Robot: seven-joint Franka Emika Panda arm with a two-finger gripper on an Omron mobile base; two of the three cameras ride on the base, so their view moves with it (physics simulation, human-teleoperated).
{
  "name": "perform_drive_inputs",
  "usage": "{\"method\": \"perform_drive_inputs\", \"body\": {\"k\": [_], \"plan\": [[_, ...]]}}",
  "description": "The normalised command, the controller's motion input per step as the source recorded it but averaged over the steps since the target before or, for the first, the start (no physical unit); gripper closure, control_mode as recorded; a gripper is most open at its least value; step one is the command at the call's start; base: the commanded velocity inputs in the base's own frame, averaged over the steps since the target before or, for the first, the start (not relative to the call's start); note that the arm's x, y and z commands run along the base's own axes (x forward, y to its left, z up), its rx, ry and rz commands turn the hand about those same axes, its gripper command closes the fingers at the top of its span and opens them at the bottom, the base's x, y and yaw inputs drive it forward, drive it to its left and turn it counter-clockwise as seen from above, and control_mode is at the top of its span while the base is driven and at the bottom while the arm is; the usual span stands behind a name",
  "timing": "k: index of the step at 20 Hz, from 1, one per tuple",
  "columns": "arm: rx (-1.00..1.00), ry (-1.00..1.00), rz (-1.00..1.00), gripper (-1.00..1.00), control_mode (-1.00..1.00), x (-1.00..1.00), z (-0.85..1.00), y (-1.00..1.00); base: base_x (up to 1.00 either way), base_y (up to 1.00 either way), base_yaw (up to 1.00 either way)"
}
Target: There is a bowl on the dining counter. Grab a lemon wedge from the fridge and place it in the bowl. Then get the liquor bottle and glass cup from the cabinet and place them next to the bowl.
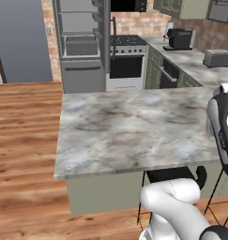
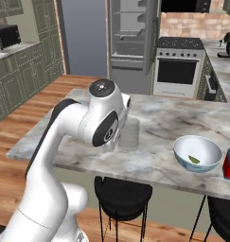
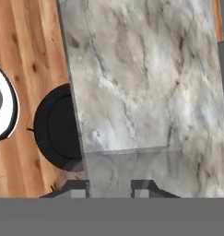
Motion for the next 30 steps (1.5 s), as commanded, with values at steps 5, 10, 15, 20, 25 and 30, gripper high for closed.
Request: {"method": "perform_drive_inputs", "body": {"k": [5, 10, 15, 20, 25, 30], "plan": [[0.00, 0.00, 0.12, 1.00, -1.00, 0.38, -0.37, -0.18, 0.00, 0.00, 0.00], [0.05, 0.00, 0.11, 1.00, -1.00, 0.40, -0.27, -0.23, 0.00, 0.00, 0.00], [0.09, 0.01, 0.09, 1.00, -1.00, 0.33, -0.35, -0.20, 0.00, 0.00, 0.00], [0.05, 0.01, 0.08, 1.00, -1.00, 0.35, -0.44, -0.17, 0.00, 0.00, 0.00], [0.03, 0.00, 0.08, 1.00, -1.00, 0.25, -0.47, -0.15, 0.00, 0.00, 0.00], [0.05, 0.00, 0.06, 1.00, -1.00, 0.22, -0.43, -0.04, 0.00, 0.00, 0.00]]}}
